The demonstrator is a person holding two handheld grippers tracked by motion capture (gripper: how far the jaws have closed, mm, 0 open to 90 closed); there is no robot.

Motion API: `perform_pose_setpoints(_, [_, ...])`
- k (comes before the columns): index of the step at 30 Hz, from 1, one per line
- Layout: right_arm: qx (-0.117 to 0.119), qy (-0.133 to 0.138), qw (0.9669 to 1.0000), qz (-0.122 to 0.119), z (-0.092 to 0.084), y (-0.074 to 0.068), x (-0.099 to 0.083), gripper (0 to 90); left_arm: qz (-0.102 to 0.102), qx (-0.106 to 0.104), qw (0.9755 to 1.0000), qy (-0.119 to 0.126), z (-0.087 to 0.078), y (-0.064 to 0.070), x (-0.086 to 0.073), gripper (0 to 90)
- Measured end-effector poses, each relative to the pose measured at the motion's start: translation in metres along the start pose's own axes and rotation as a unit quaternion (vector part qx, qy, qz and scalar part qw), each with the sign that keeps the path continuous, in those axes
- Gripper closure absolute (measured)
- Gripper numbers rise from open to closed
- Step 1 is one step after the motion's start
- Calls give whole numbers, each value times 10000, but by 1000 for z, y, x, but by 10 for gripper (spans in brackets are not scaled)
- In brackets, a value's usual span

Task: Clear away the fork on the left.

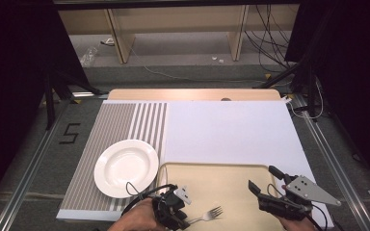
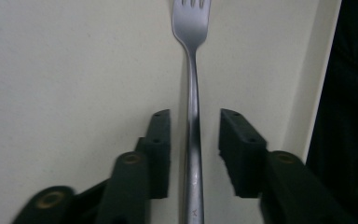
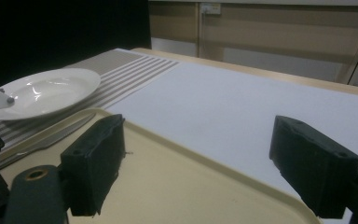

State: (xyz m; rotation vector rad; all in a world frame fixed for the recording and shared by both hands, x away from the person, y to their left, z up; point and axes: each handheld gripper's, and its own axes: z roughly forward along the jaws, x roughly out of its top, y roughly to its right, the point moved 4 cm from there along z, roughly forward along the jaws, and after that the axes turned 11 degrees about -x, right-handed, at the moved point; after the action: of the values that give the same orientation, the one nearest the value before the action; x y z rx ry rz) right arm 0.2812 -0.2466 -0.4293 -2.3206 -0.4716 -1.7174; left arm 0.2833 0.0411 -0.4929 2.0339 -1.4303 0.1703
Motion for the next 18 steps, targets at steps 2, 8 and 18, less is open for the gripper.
perform_pose_setpoints(2, [-2,13,10000,6,0,0,0,191,63,106,9998,149,-5,1,4,519])
perform_pose_setpoints(8, [-9,-12,10000,-8,0,0,0,191,140,228,9989,392,-7,5,10,341])
perform_pose_setpoints(18, [-18,-11,10000,-10,0,0,0,191,491,330,9963,625,-6,10,16,465])
